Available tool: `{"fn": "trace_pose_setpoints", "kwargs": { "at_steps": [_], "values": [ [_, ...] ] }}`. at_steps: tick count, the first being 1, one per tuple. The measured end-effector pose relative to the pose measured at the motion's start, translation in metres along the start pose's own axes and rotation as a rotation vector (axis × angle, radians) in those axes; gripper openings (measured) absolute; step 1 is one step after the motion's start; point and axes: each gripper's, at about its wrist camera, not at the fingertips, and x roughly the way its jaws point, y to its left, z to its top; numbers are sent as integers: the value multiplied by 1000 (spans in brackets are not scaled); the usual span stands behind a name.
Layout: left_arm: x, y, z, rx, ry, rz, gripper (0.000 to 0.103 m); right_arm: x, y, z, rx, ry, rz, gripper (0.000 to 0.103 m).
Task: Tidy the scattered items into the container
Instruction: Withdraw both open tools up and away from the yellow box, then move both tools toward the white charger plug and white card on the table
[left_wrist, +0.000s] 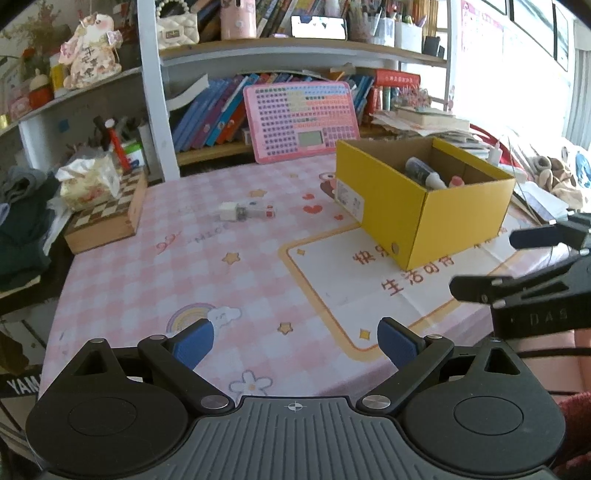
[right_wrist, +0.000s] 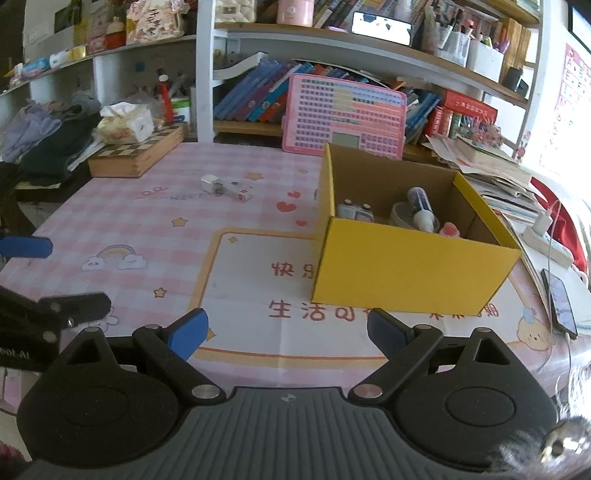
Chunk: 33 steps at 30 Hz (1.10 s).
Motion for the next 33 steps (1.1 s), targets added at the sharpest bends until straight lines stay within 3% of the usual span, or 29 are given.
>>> {"fn": "trace_pose_setpoints", "kwargs": {
  "at_steps": [11, 23, 33],
  "values": [
    [-6, 6, -5, 42, 11, -45, 97, 10, 23, 13, -69, -3, 68, 93],
    [11, 21, 1, -14, 24, 0, 98, 36, 36, 29, -140, 12, 133, 93],
    [44, 35, 19, -71, 26, 16, 98, 73, 37, 59, -196, 1, 202, 86]
  ]
}}
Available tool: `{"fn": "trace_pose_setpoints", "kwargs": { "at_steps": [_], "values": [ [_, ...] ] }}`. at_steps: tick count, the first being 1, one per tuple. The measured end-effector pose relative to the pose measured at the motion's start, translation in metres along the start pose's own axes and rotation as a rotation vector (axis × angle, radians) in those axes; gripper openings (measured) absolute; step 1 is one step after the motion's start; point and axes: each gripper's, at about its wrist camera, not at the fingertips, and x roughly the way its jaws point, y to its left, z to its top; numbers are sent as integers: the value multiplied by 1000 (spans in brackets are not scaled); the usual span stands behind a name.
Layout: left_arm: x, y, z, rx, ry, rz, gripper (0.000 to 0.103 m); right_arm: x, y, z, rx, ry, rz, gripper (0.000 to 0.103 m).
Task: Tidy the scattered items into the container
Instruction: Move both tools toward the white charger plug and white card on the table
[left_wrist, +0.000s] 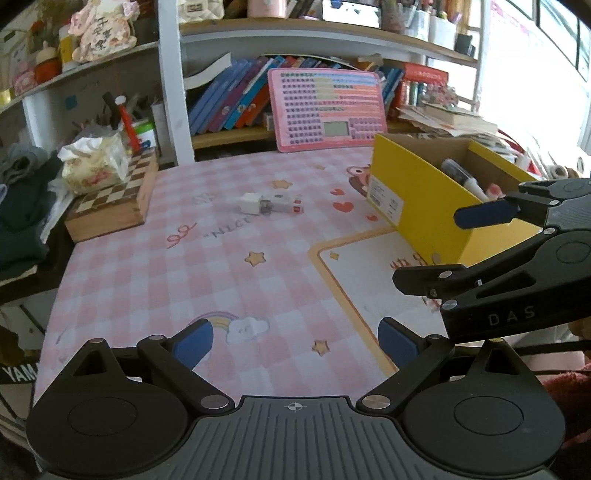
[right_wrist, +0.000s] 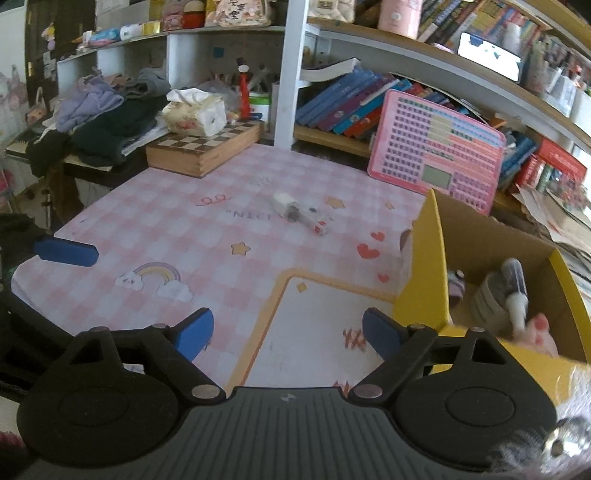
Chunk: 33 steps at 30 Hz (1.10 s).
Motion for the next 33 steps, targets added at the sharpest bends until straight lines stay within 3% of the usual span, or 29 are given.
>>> {"fn": "trace_pose_setpoints", "kwargs": {
  "at_steps": [11, 19, 28, 33],
  "values": [
    [39, 14, 27, -79, -74, -13, 98, 54, -29, 41, 31, 11, 32, 82],
    [75, 25, 54, -54, -43, 53, 98, 104, -56, 74, 117, 102, 34, 60],
    [127, 30, 82, 41, -3, 74, 98, 151, -72, 108, 136, 177, 88, 55],
    [152, 35, 95, 53, -9, 75, 98, 183, -77, 121, 160, 261, 129, 55]
  ]
}}
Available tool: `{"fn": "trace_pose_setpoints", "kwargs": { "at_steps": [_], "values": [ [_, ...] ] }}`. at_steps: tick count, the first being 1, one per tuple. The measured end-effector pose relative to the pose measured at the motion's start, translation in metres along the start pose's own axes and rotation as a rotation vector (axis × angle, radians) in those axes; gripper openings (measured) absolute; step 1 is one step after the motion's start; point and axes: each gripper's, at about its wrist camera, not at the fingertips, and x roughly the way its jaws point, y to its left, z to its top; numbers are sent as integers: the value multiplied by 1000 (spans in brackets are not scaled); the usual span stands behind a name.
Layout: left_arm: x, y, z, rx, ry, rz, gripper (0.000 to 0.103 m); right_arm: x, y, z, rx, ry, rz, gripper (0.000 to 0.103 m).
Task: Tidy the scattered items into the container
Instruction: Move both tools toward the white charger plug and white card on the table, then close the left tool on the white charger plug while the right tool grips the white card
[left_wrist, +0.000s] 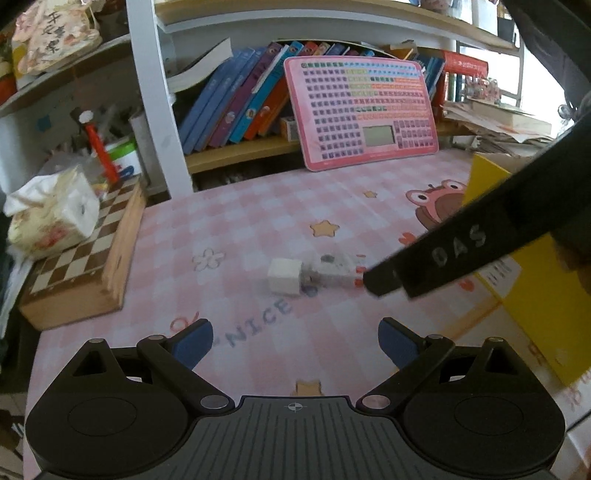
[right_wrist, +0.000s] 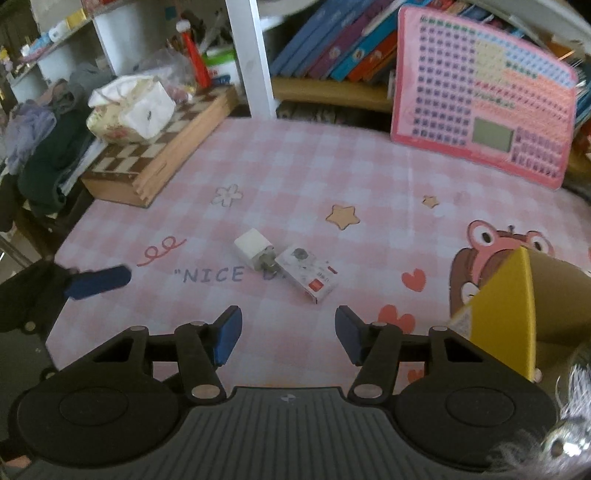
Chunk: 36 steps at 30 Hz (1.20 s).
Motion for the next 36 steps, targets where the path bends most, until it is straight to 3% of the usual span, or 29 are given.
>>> {"fn": "trace_pose_setpoints", "kwargs": {
  "at_steps": [4, 9, 14, 20, 23, 33, 36],
  "values": [
    [23, 5, 10, -3, -9, 4, 96, 20, -5, 10, 42, 44, -5, 53],
    [52, 12, 19, -16, 2, -17, 89, 28, -20, 16, 118, 37, -38, 53],
    [76, 12, 22, -13, 23, -33, 66, 35, -28, 20, 140, 52, -43, 53],
    [88, 12, 23, -23, 14, -56, 63, 42, -28, 26, 136, 61, -37, 53],
    [93, 13, 22, -31, 24, -74, 43, 48, -27, 30, 128, 67, -32, 53],
    [77, 27, 14, -112, 19, -57, 42, 79, -16, 40, 32, 113, -50, 53],
    [70, 34, 11, -127, 22, -52, 42, 90, -16, 43, -2, 139, -54, 48]
  ]
}}
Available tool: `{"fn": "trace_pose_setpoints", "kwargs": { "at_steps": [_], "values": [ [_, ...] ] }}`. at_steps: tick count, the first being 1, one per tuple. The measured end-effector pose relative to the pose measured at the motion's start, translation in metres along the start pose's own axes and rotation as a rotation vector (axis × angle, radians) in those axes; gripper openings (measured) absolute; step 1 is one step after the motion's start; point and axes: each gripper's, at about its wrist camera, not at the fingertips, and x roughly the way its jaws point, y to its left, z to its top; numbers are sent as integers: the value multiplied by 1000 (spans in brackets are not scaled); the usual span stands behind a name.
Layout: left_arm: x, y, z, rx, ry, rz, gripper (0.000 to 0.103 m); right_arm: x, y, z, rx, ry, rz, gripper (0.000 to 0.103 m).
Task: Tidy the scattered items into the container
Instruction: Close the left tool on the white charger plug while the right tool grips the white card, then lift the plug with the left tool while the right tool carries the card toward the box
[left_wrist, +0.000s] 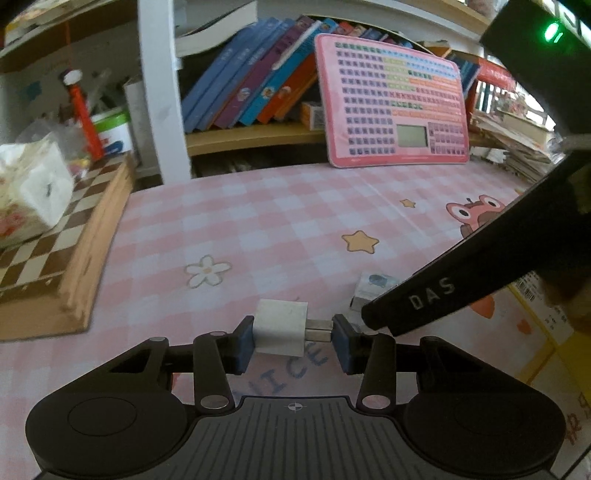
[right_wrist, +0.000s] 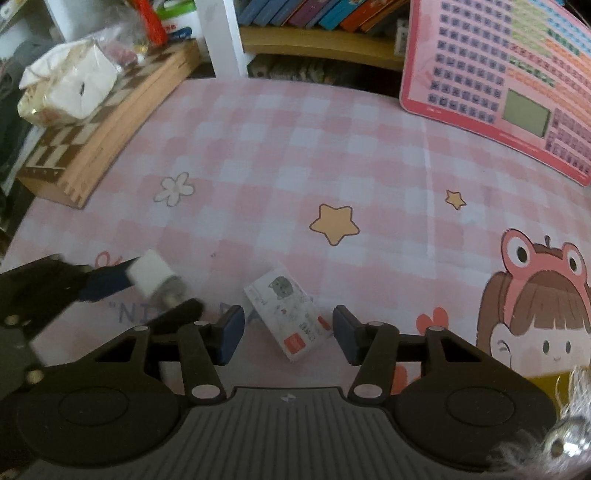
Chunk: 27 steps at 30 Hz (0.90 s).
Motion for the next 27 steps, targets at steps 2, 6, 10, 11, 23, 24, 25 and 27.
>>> {"fn": "trace_pose_setpoints", "kwargs": {
  "at_steps": [2, 6, 10, 11, 23, 24, 25, 27],
  "values": [
    [-6, 5, -2, -32, -3, -4, 42, 1, 3, 2, -40, -8, -11, 44],
    [-16, 11, -5, -56, -6, 1, 42, 1, 5, 1, -97, -22, -16, 30],
    [-24, 13, -7, -58, -13, 8, 42, -3, 6, -2, -91, -29, 12, 29],
    [-28, 13, -7, -60, -18, 9, 42, -6, 6, -4, -87, -36, 18, 29],
    [-78, 3, -11, -51, -103, 13, 42, -64, 17, -24, -70, -148, 87, 29],
    [-83, 1, -13, -49, -107, 13, 42, -70, 17, -28, -68, -157, 95, 29],
    [-88, 0, -14, -48, -109, 11, 42, -75, 17, -33, -67, -163, 101, 29],
    [-99, -2, -19, -43, -111, 2, 42, -85, 19, -42, -63, -173, 112, 29]
  ]
}}
